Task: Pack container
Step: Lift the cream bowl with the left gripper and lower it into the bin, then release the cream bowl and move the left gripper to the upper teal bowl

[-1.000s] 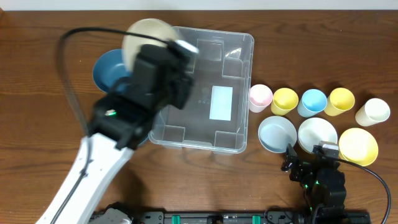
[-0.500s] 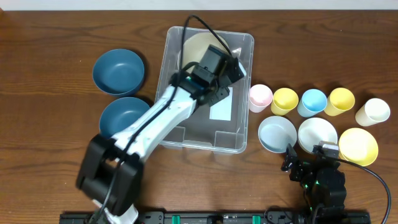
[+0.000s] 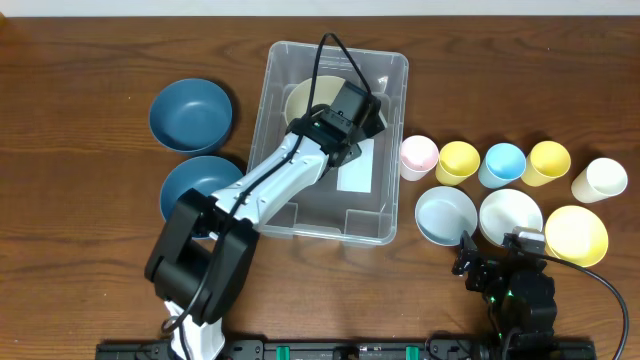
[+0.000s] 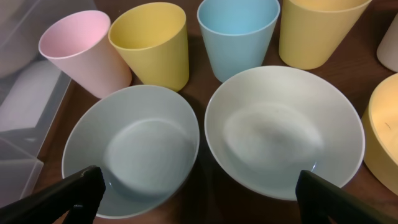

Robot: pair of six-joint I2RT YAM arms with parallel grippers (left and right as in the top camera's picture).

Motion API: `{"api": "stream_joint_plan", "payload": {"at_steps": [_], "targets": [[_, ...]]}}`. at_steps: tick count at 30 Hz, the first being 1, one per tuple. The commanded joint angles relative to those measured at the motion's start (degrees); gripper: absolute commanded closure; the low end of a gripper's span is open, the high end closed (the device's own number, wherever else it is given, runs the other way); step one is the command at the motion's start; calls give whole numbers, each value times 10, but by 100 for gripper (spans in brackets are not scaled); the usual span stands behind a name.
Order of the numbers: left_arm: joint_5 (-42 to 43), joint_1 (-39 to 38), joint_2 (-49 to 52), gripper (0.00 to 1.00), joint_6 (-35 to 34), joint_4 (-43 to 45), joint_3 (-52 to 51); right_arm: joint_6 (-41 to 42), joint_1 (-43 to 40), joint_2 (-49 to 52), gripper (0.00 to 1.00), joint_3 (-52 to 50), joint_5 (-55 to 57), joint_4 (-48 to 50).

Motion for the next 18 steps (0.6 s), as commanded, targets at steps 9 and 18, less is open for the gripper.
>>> {"api": "stream_joint_plan", "payload": {"at_steps": [9, 18], "targets": [[-90, 32, -295, 20, -247, -141, 33, 6, -4, -3, 1, -2, 1, -1], [-47, 241, -357, 20, -417, -309, 27, 6, -4, -3, 1, -2, 0, -1]]}}
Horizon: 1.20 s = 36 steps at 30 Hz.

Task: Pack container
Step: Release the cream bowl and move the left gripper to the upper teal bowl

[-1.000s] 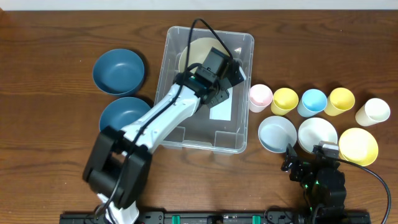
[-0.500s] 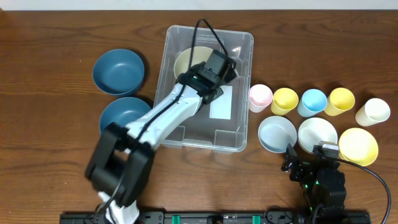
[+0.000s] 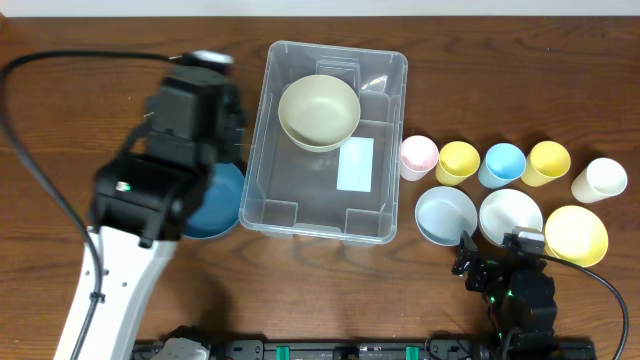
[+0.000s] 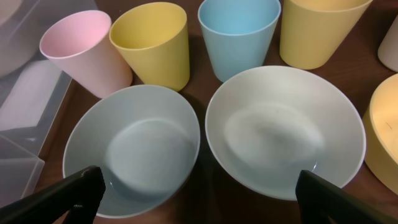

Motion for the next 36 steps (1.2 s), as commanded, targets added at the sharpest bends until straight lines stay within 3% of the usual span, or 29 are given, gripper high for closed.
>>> {"api": "stream_joint_plan", "payload": {"at_steps": [1, 4, 9, 13, 20, 28, 36], "targets": [[71, 71, 39, 20, -57, -16, -17, 6, -4, -3, 1, -2, 2, -1], [158, 108, 79, 20, 3, -5, -23, 6, -4, -3, 1, -2, 2, -1], [162, 130, 174, 20, 6, 24, -23, 6, -4, -3, 1, -2, 2, -1], [205, 130, 263, 20, 74, 60, -23, 6, -4, -3, 1, -2, 2, -1], [203, 131, 369, 20, 80, 103, -23, 6, -4, -3, 1, -2, 2, -1], [201, 132, 406, 20, 80, 137, -23, 6, -4, -3, 1, -2, 2, -1], [201, 141, 442, 40, 80, 157, -23, 6, -4, -3, 1, -2, 2, -1]]}}
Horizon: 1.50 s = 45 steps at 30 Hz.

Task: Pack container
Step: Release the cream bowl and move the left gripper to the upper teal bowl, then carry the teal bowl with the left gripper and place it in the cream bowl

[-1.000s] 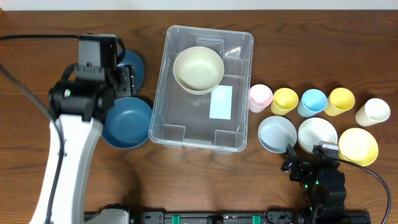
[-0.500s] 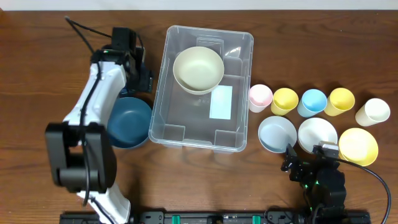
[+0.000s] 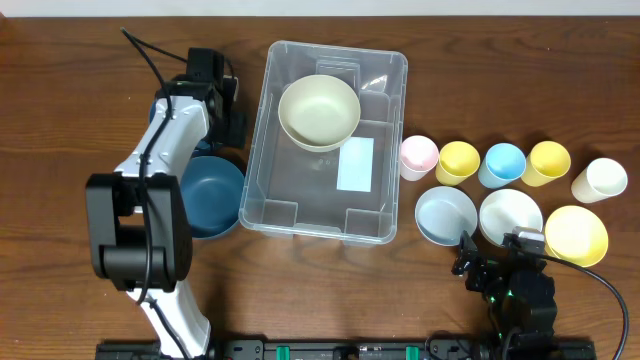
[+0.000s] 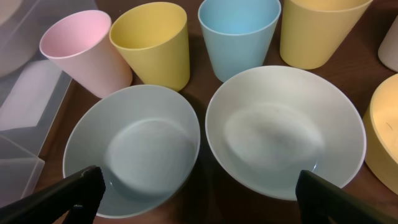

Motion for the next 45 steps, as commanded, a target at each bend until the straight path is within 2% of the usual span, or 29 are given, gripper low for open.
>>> {"api": "stream_joint_plan", "payload": {"at_steps": [1, 3, 5, 11, 14, 19, 21, 25, 28, 33, 37, 41, 45], "targets": [[2, 7, 31, 47, 8, -1, -2, 6, -4, -3, 1, -2, 2, -1], [1, 6, 35, 64, 20, -3, -2, 6, -4, -3, 1, -2, 2, -1], [-1, 7, 32, 75, 20, 0, 0, 6, -4, -3, 1, -2, 2, -1], [-61, 7, -10, 94, 18, -9, 12, 6, -4, -3, 1, -2, 2, -1], [-92, 7, -54, 94, 18, -14, 12, 6, -4, -3, 1, -2, 2, -1], [-88, 1, -166, 94, 18, -24, 12, 6, -4, -3, 1, -2, 2, -1], [-63, -12, -212, 94, 19, -42, 12, 6, -4, -3, 1, -2, 2, -1], [39, -63, -287, 94, 18, -82, 12, 6, -4, -3, 1, -2, 2, -1], [64, -122, -312, 94, 19, -93, 12, 6, -4, -3, 1, -2, 2, -1], [64, -228, -295, 94, 59, -68, 12, 6, -4, -3, 1, -2, 2, -1], [62, -292, -250, 94, 143, -36, 12, 6, -4, -3, 1, -2, 2, -1], [13, -320, -194, 94, 213, -8, 12, 6, -4, -3, 1, -2, 2, -1], [2, -318, -127, 94, 247, 32, 12, 6, -4, -3, 1, -2, 2, -1]]}}
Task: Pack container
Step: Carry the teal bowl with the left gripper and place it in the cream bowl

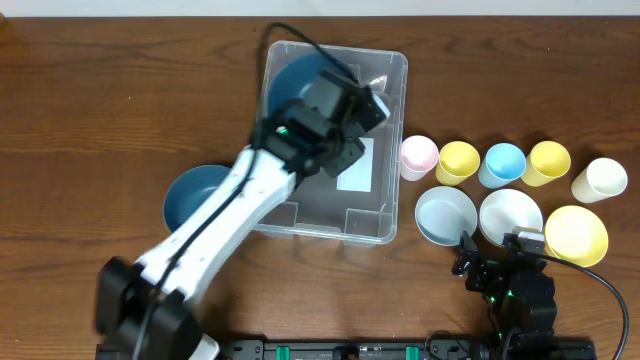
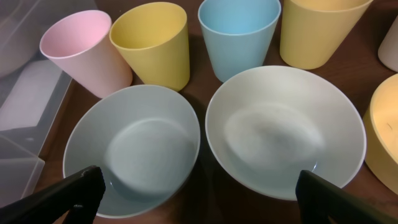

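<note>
My left gripper (image 1: pixel 345 100) reaches over the clear plastic container (image 1: pixel 395 140) and looks shut on the right rim of a dark blue bowl (image 1: pixel 300 75) at the container's far end; the arm is blurred and its fingers are hard to make out. The cream bowl is hidden beneath them. A second dark blue bowl (image 1: pixel 195 195) rests on the table left of the container. My right gripper (image 2: pixel 199 193) stands open, low at the front edge, facing a pale blue bowl (image 2: pixel 132 146) and a white bowl (image 2: pixel 283 130).
Right of the container stands a row of cups: pink (image 1: pixel 418 155), yellow (image 1: pixel 458 160), blue (image 1: pixel 502 163), yellow (image 1: pixel 549 160), cream (image 1: pixel 600 180). A yellow bowl (image 1: pixel 576 234) sits at the far right. A white label (image 1: pixel 355 165) lies on the container floor.
My left gripper has gone from the upper dark blue bowl on the table's left to the far end of the container. That bowl is now there with it. My right arm is unchanged.
My left gripper was first inside the container at the cream bowl. Then the arm was over the two blue bowls on the left, the cream bowl staying in the container. Later the gripper sat at the upper blue bowl, which now is in the container over the cream one.
</note>
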Robot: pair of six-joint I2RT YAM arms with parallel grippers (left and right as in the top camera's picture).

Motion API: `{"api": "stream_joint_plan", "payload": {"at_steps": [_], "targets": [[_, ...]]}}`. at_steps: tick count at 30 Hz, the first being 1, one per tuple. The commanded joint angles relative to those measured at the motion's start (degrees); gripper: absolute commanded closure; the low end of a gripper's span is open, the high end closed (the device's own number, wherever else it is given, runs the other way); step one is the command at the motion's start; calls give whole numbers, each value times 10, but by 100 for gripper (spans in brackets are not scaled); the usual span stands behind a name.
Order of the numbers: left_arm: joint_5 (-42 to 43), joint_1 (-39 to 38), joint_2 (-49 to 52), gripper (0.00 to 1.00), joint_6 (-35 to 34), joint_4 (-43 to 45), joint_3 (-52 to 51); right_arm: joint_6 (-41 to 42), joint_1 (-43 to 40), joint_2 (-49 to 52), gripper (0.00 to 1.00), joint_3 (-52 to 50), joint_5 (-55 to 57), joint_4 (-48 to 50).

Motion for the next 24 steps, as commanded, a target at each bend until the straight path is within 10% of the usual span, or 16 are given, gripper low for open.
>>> {"api": "stream_joint_plan", "payload": {"at_steps": [1, 8, 11, 24], "targets": [[-29, 5, 51, 94, 70, 25, 7, 6, -4, -3, 1, -2, 2, -1], [-43, 8, 111, 91, 82, 80, 7, 6, -4, -3, 1, -2, 2, -1], [-99, 8, 96, 64, 54, 80, 14, 6, -4, -3, 1, -2, 2, -1], [-230, 38, -188, 49, -180, -105, 58, 6, -4, -3, 1, -2, 2, -1]]}}
